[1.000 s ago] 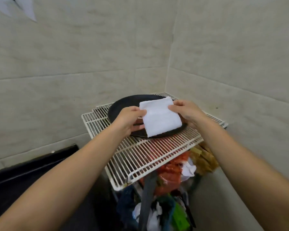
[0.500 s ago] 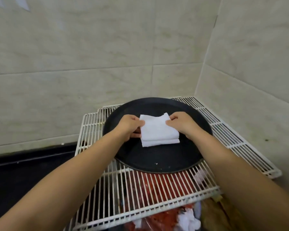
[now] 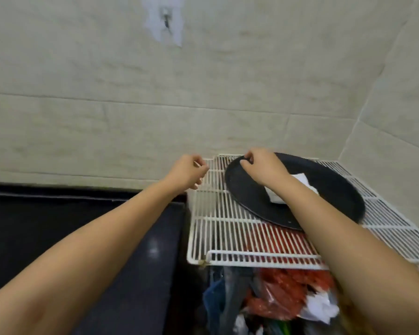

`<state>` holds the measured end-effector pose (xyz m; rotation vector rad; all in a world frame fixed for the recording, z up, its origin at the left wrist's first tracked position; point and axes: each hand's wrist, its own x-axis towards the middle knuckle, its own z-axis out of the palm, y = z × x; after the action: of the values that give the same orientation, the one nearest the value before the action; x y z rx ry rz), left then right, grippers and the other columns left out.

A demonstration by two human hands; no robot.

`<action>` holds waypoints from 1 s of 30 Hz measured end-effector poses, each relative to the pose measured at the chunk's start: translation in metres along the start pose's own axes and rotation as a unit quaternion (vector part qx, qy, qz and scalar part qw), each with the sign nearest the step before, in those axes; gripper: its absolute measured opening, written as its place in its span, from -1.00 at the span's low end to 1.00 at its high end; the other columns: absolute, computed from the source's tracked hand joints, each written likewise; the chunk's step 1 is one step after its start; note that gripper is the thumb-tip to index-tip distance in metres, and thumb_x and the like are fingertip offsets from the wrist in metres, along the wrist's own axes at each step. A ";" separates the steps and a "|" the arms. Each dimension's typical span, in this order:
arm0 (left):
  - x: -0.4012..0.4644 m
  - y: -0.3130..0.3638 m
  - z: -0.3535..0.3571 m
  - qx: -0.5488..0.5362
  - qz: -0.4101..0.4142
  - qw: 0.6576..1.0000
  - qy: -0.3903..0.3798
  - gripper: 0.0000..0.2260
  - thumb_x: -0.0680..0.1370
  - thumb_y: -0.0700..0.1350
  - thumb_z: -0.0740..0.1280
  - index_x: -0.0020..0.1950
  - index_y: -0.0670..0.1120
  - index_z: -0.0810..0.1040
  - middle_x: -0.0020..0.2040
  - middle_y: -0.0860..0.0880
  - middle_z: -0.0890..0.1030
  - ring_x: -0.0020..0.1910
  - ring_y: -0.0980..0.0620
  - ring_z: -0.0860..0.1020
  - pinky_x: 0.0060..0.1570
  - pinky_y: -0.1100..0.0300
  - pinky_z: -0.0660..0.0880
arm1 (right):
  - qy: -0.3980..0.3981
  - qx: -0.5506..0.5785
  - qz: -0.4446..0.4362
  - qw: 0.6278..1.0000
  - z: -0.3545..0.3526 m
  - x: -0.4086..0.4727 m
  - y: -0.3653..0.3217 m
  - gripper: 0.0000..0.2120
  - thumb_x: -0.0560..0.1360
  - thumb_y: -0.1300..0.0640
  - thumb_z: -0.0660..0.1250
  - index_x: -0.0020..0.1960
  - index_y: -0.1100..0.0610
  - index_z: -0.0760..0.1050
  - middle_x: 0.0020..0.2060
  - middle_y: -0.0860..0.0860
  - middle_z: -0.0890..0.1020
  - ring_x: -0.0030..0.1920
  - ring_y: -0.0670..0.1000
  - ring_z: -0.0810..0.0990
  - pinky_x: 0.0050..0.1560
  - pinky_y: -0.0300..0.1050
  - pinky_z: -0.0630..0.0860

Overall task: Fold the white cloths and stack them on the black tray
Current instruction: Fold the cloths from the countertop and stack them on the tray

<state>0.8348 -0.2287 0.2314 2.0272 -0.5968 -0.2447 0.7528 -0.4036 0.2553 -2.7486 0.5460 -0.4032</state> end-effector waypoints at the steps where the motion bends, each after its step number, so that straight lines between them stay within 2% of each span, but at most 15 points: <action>1: -0.017 -0.014 -0.027 0.031 0.009 0.999 0.026 -0.87 0.56 -0.19 0.25 -0.20 -0.10 0.44 -0.32 -0.10 0.51 -0.41 -0.03 0.47 -0.38 0.17 0.48 | -0.003 -0.002 -0.034 0.999 0.014 -0.005 -0.032 -0.71 0.56 0.03 0.20 0.09 0.20 0.55 0.01 0.18 0.61 0.05 0.24 0.56 0.03 0.09 0.53; 4: -0.083 -0.069 -0.116 0.153 0.006 0.983 0.105 -0.93 0.54 -0.15 0.26 -0.10 -0.10 0.51 -0.29 -0.03 0.54 -0.32 -0.03 0.50 -0.25 0.14 0.47 | -0.013 0.017 -0.123 0.992 0.071 -0.030 -0.139 -0.70 0.54 0.04 0.19 0.16 0.14 0.54 0.11 0.17 0.57 0.14 0.24 0.53 0.13 0.08 0.49; 8: -0.196 -0.162 -0.226 0.270 -0.088 0.944 0.167 -0.90 0.53 -0.09 0.26 -0.03 -0.06 0.54 -0.20 0.03 0.55 -0.15 -0.03 0.53 -0.12 0.10 0.48 | -0.057 0.037 -0.233 0.970 0.152 -0.091 -0.281 -0.72 0.57 0.02 0.17 0.20 0.10 0.49 0.16 0.12 0.50 0.20 0.18 0.47 0.17 0.06 0.41; 14: -0.355 -0.291 -0.343 0.279 -0.283 0.892 0.215 -0.89 0.54 -0.08 0.22 -0.04 -0.02 0.53 -0.08 -0.02 0.62 -0.06 -0.04 0.58 -0.06 0.08 0.53 | -0.183 -0.002 -0.369 0.911 0.265 -0.191 -0.443 -0.70 0.59 -0.02 0.14 0.24 0.06 0.45 0.19 0.07 0.48 0.19 0.12 0.46 0.13 0.03 0.39; 18: -0.427 -0.356 -0.395 0.257 -0.364 0.861 0.246 -0.90 0.54 -0.11 0.22 -0.06 -0.06 0.53 -0.07 -0.05 0.62 -0.03 -0.07 0.58 -0.04 0.13 0.49 | -0.242 -0.032 -0.425 0.871 0.321 -0.227 -0.521 -0.70 0.60 -0.01 0.12 0.25 0.07 0.45 0.19 0.07 0.47 0.19 0.12 0.47 0.15 0.03 0.38; 21: -0.452 -0.397 -0.431 0.242 -0.393 0.848 0.259 -0.93 0.54 -0.11 0.24 -0.13 -0.02 0.48 -0.06 -0.08 0.64 -0.04 -0.08 0.58 -0.04 0.11 0.51 | -0.267 -0.049 -0.444 0.854 0.360 -0.231 -0.573 -0.71 0.60 0.00 0.11 0.24 0.07 0.45 0.19 0.08 0.47 0.20 0.12 0.47 0.16 0.03 0.38; 25: -0.443 -0.448 -0.490 0.232 -0.401 0.845 0.267 -0.93 0.54 -0.12 0.23 -0.13 -0.03 0.47 -0.05 -0.08 0.62 -0.06 -0.07 0.57 -0.03 0.10 0.51 | -0.290 -0.056 -0.452 0.842 0.412 -0.212 -0.642 -0.72 0.60 0.02 0.10 0.22 0.09 0.45 0.18 0.07 0.48 0.18 0.12 0.48 0.16 0.03 0.37; 30: -0.406 -0.499 -0.579 0.233 -0.418 0.847 0.230 -0.91 0.56 -0.12 0.20 -0.10 -0.04 0.47 -0.08 -0.05 0.59 -0.05 -0.06 0.56 -0.05 0.08 0.49 | -0.317 -0.064 -0.449 0.833 0.463 -0.166 -0.739 -0.73 0.61 0.01 0.11 0.21 0.07 0.45 0.18 0.06 0.48 0.17 0.11 0.49 0.17 0.02 0.37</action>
<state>0.8755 0.6206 0.0684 2.5957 0.6284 -0.1072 0.9955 0.4268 0.0567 -2.8348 -0.9405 0.3915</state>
